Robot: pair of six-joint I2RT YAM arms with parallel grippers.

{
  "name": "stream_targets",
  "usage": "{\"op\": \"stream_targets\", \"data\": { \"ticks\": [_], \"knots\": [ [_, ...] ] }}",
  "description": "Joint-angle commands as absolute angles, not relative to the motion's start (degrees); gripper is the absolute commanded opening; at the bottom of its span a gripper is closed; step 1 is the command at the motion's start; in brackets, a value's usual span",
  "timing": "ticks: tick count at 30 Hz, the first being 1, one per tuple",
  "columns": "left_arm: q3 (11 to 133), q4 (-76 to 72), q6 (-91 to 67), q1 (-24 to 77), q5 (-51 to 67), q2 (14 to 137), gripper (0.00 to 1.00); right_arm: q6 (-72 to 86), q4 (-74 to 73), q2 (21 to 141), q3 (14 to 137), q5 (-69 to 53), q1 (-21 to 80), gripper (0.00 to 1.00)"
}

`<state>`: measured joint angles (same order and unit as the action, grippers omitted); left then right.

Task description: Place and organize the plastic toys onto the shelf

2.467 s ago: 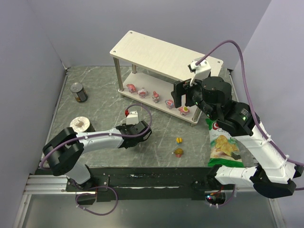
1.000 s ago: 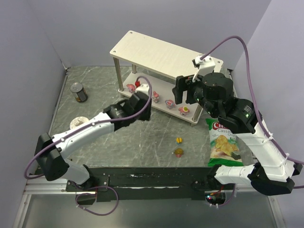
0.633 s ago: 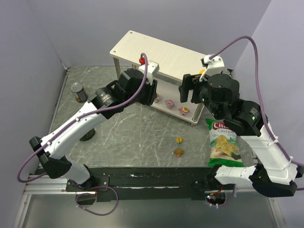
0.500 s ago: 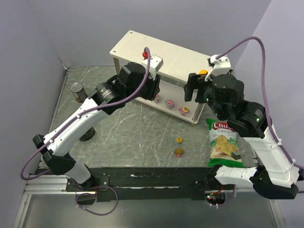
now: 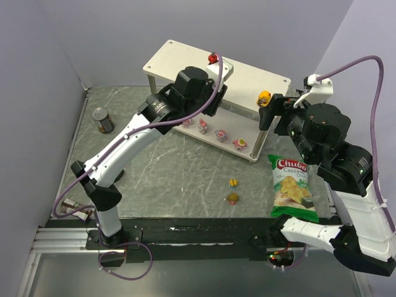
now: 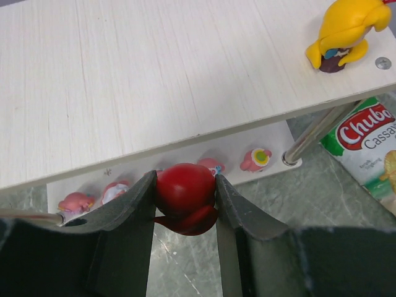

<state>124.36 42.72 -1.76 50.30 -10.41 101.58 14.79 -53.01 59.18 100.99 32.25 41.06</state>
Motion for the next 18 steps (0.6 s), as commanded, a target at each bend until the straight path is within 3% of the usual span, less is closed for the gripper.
{"op": "stream_targets", "data": {
  "ticks": [1, 18],
  "knots": [
    [128.3, 38.6, 1.8, 50.1, -12.5, 103.6, 0.05, 13.6, -49.8, 58.4, 100.7, 33.8, 40.4, 0.90],
    [131.7, 35.2, 1.2, 47.9, -11.6, 109.2, 0.12, 12.0, -50.1, 59.0, 100.5, 32.3, 38.6, 0.91]
  ]
}}
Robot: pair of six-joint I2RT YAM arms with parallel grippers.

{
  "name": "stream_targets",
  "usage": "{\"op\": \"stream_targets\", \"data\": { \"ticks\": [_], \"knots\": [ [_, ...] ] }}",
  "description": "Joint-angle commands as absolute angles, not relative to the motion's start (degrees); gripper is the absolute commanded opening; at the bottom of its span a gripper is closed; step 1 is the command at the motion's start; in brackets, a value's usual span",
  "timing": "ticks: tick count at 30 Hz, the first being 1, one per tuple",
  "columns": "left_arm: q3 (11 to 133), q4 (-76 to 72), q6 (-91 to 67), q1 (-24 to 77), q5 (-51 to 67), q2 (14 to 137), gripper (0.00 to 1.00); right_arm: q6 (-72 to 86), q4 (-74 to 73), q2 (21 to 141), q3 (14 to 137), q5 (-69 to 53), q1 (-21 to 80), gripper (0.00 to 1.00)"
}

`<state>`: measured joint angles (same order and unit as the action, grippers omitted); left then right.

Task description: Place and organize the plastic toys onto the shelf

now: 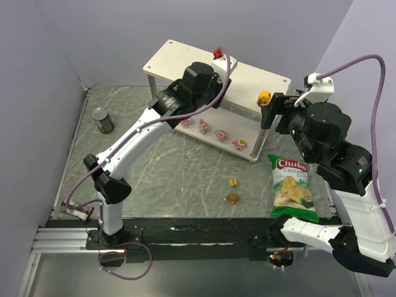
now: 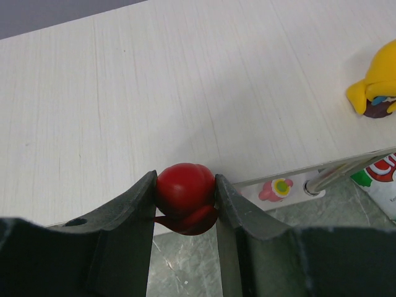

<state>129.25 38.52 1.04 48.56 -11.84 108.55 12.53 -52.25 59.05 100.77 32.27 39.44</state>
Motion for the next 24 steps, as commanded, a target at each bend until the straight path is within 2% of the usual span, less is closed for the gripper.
{"op": "stream_targets", "data": {
  "ticks": [1, 24],
  "knots": [
    [131.8, 35.2, 1.1, 47.6, -11.4, 109.3, 0.13, 12.0, -50.1, 59.0, 100.5, 32.2, 38.5, 0.91],
    [133.6, 35.7, 1.2, 46.3, -6.6, 113.1, 0.32, 12.8, -49.8, 58.0, 98.3, 30.6, 36.9, 0.91]
  ]
}}
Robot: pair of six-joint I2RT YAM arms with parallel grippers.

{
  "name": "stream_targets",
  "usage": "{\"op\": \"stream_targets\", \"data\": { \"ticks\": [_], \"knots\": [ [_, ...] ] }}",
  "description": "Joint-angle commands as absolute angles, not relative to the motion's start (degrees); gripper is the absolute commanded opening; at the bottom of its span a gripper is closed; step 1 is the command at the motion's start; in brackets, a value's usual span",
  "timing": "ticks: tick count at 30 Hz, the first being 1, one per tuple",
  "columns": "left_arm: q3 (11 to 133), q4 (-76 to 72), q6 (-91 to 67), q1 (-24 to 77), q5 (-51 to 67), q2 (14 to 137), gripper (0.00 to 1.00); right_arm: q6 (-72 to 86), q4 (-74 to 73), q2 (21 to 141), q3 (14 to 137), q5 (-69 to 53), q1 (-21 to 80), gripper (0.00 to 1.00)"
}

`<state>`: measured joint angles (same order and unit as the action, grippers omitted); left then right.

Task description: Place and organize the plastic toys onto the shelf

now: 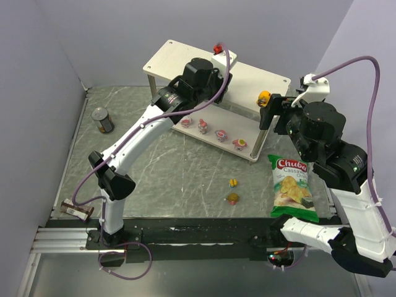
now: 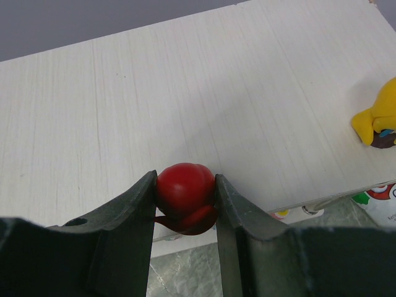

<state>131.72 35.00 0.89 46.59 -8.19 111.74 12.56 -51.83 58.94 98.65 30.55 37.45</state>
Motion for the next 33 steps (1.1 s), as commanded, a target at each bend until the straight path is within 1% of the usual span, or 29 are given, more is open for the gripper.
{"op": "stream_targets", "data": {
  "ticks": [1, 9, 23, 33],
  "knots": [
    [133.6, 35.8, 1.1, 46.3, -6.4, 113.3, 0.33, 12.9, -49.7, 58.0, 98.3, 30.6, 37.0, 0.91],
    [133.2, 36.3, 2.0, 46.2, -5.4, 113.8, 0.37, 13.4, -49.1, 57.7, 97.4, 30.4, 36.7, 0.91],
    [132.9, 35.9, 2.5, 46.1, -4.7, 114.6, 0.48, 14.2, -48.7, 57.1, 95.7, 29.7, 35.9, 0.91],
    [134.6, 35.5, 2.2, 45.9, -4.9, 115.4, 0.67, 14.6, -48.9, 56.8, 95.7, 29.6, 35.7, 0.91]
  ]
}}
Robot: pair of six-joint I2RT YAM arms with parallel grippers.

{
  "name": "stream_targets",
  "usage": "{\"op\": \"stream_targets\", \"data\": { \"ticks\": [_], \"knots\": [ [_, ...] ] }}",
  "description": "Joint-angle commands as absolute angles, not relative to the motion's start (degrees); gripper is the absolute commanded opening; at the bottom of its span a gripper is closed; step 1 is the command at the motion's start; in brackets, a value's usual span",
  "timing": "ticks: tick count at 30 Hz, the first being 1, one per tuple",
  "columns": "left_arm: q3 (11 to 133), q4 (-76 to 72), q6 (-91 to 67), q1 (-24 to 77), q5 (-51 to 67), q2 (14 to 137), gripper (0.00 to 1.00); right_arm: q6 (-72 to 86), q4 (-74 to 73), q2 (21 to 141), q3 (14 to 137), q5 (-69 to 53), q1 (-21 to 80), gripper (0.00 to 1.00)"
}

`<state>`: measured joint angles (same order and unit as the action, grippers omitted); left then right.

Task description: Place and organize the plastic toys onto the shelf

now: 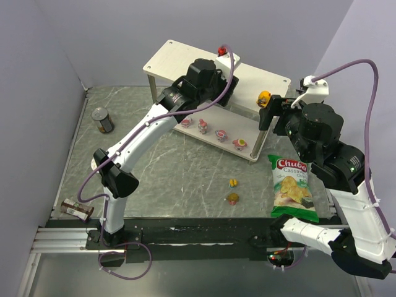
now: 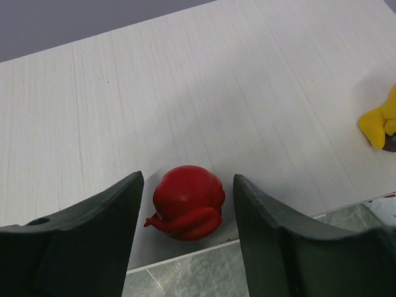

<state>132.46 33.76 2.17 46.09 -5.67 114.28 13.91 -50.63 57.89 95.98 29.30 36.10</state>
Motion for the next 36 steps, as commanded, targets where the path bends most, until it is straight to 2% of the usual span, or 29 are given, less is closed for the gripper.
{"op": "stream_targets", "data": {
  "ticks": [1, 5, 12, 14, 19, 23, 28, 33, 36],
  "knots": [
    [134.6, 35.4, 2.1, 45.9, -4.9, 115.4, 0.68, 14.5, -48.9, 56.8, 95.6, 29.6, 35.6, 0.91],
    [134.3, 35.2, 2.0, 45.7, -5.2, 115.4, 0.76, 14.8, -48.9, 56.6, 95.4, 29.6, 35.6, 0.91],
    [134.8, 34.9, 0.4, 45.1, -4.9, 114.7, 0.96, 15.0, -49.6, 57.3, 96.1, 29.4, 35.5, 0.91],
    [135.0, 34.7, 0.4, 44.9, -4.2, 114.2, 0.99, 15.4, -50.4, 57.8, 96.6, 29.4, 35.5, 0.91],
    [135.0, 34.6, 0.4, 44.8, -2.6, 112.2, 0.97, 16.0, -51.7, 59.3, 99.8, 29.4, 35.3, 0.91],
    [134.3, 35.2, -1.4, 44.7, -0.4, 109.8, 0.96, 15.8, -52.1, 61.0, 101.9, 28.0, 35.3, 0.99],
    [131.3, 35.1, -1.1, 44.7, 1.9, 103.9, 0.96, 15.0, -50.9, 62.4, 103.1, 27.3, 35.3, 1.00],
    [122.8, 32.4, -0.9, 44.7, 1.1, 95.8, 0.96, 13.4, -51.7, 66.3, 107.8, 25.3, 35.3, 1.00],
    [113.5, 27.8, -1.1, 44.6, 0.3, 88.1, 0.96, 12.7, -51.3, 69.6, 110.8, 23.4, 35.4, 1.00]
  ]
}}
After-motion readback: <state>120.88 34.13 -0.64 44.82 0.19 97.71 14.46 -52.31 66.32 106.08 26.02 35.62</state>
